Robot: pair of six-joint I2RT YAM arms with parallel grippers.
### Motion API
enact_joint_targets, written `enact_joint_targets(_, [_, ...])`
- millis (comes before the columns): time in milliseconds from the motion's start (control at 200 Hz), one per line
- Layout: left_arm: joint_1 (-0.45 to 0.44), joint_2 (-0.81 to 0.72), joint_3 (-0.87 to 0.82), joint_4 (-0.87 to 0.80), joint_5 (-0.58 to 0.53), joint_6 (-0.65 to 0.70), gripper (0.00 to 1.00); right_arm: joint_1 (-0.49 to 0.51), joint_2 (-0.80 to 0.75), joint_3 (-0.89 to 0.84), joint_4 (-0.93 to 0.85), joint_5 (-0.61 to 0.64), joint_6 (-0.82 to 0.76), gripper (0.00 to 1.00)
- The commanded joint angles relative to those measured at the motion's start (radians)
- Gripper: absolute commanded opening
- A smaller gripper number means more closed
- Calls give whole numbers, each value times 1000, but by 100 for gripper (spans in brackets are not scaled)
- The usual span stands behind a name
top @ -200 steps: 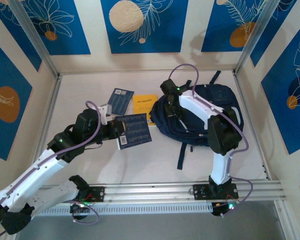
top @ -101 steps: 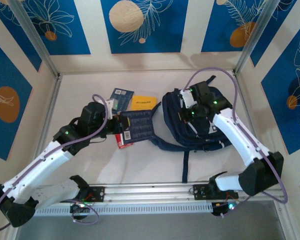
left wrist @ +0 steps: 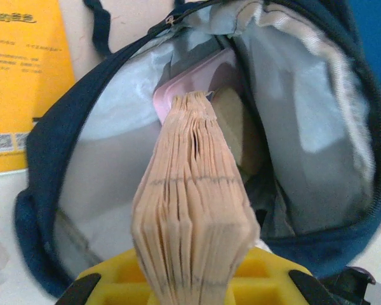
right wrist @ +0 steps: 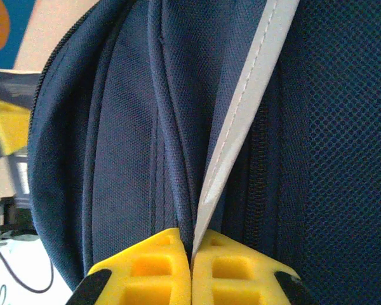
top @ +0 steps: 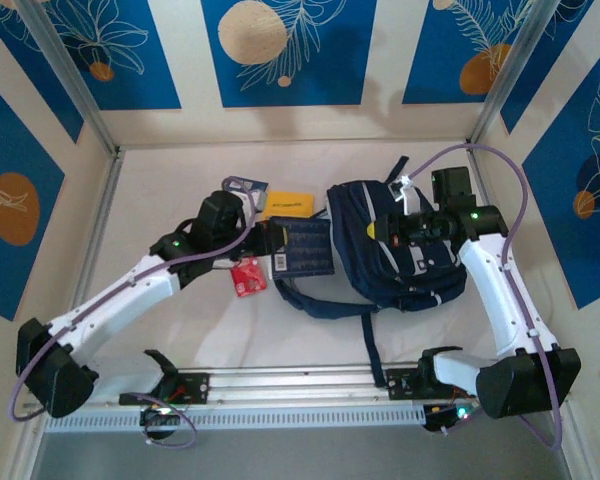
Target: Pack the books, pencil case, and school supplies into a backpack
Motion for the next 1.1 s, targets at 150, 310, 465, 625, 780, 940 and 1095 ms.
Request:
enact_joint_targets(150, [7,142,-11,373,168,-96,0,2,-3,131,11,-252,-43,0])
enact_joint_targets(310, [6,240,-35,553,214,-215,0,2,0,145,15,-238,-47,0])
enact_joint_targets(465, [-1,327,-49,666,210,-303,0,3,2,140,38,-242,-28,0])
enact_joint_targets(625, [-22,404,-25,695,201,-332,0,4,5,140,71,-245,0,0])
enact_joint_targets(780, [-59,505,17,757,183,-367,0,11,11,141,85,-245,14,0])
enact_joint_targets(940, [-105,632,129,761,167,-377,0,15,11,131,106,-243,36,0])
enact_joint_targets(1095, [-153,762,280,736,146,-364,0,14,8,111,121,-236,50,0])
